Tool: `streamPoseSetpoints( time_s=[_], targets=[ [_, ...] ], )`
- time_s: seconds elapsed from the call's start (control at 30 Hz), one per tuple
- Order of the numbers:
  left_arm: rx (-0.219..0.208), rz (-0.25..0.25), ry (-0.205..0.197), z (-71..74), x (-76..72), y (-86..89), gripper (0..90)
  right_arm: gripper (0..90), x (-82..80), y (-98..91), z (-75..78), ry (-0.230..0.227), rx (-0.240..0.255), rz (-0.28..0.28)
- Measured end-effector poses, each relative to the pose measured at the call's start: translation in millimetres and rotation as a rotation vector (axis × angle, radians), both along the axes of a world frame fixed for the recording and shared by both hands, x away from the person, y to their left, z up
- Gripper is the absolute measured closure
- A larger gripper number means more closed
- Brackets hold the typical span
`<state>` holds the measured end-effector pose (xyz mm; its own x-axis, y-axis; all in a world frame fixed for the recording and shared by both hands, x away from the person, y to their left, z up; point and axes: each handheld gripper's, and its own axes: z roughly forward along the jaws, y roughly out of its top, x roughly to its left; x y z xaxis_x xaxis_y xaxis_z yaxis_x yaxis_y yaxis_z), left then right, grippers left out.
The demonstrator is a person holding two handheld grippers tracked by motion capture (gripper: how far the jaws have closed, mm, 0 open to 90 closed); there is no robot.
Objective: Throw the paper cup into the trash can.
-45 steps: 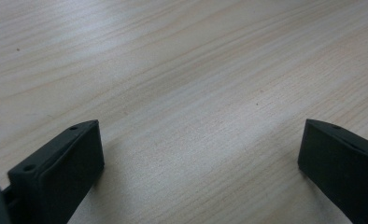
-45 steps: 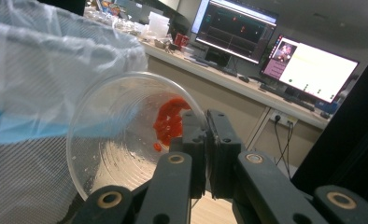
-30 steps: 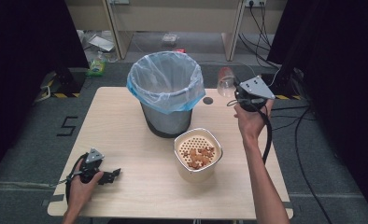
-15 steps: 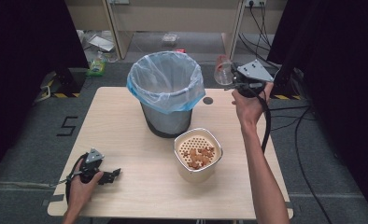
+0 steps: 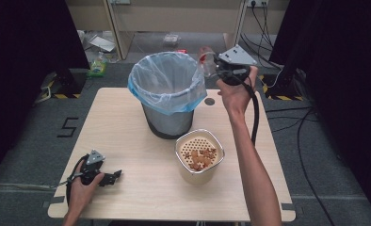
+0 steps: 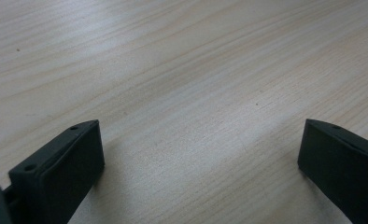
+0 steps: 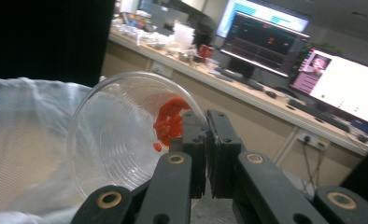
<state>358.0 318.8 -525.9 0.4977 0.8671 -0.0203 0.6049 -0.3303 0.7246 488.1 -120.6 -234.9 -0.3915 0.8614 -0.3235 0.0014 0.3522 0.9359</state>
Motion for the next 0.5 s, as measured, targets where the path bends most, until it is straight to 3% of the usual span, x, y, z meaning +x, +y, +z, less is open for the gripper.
streamPoseSetpoints(
  time_s=[0.33,0.5],
  targets=[
    [0.001,-0.001,0.0,0.0,0.0,0.0,0.0,87.0,11.5,48.1,1.4,0.041,-0.043,0.084],
    [-0.002,-0.003,0.0,0.0,-0.1,-0.2,0.0,86.7,23.3,79.3,-6.4,0.099,-0.095,0.127]
  ],
)
